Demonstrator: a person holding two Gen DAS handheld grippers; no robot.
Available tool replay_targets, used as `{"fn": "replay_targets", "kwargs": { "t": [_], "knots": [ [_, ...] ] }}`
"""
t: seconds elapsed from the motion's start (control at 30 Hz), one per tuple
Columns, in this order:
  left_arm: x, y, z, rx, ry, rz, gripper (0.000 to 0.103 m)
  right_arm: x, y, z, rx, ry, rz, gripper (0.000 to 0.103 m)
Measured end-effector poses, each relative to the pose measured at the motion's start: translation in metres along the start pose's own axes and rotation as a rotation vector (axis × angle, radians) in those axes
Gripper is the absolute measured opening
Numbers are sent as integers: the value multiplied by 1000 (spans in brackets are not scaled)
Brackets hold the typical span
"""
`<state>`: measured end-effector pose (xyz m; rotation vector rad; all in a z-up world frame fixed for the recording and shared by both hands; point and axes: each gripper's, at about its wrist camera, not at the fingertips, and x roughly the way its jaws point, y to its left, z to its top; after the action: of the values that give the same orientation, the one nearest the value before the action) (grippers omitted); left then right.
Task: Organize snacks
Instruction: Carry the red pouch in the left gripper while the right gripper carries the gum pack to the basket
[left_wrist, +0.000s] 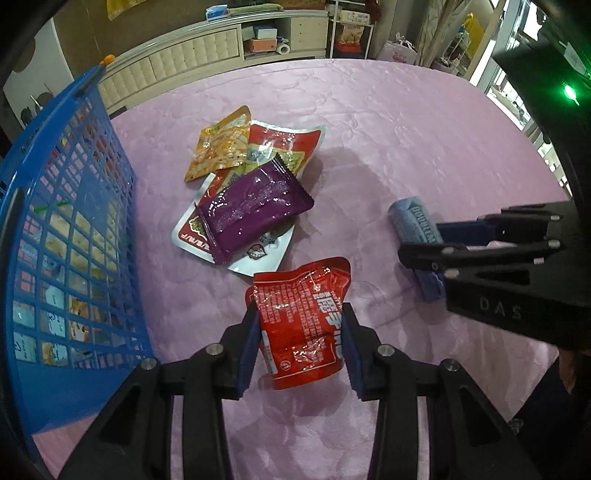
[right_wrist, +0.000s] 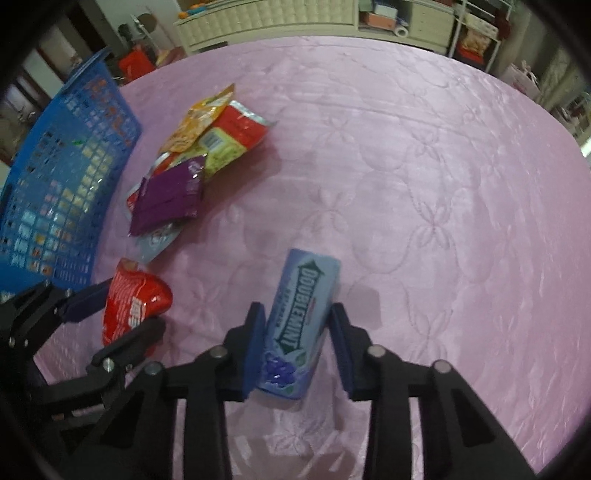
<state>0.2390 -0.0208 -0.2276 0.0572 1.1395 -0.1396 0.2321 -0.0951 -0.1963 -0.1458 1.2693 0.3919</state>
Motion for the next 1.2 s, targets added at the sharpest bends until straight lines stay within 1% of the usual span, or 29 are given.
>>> {"fn": "replay_targets", "kwargs": {
  "t": [0.13, 0.23, 0.33, 0.53, 0.63, 0.77, 0.9, 1.0, 1.2],
  "knots": [
    [-8, -2, -5, 7, -11, 10, 38, -14, 4, -17, -23, -35, 11, 36],
    [-21, -6, -12, 3, -19, 8, 38, -31, 8, -32, -22, -59, 43, 35],
    [-42, -10, -20, -1, -42, 6, 38, -51, 12, -39, -35, -91, 48, 35],
    [-91, -13, -30, -4, -114, 17, 38, -100, 22, -51, -53, -173, 69, 35],
    [-112, -9, -28, -17, -158, 20, 38, -116, 15, -42, -57, -208, 85, 35],
    [-142, -4, -27, -27, -215, 30, 38, -143, 25, -39, -67, -266, 110, 35],
    [-169, 9, -25, -39, -262, 44, 38, -161, 36, -35, -87, -307, 123, 35],
    [-189, 23, -23, -49, -295, 61, 38, -173, 50, -28, -105, -338, 138, 35],
    [-219, 66, -20, -81, -343, 107, 38, -195, 87, -6, -164, -399, 166, 35]
  ]
}}
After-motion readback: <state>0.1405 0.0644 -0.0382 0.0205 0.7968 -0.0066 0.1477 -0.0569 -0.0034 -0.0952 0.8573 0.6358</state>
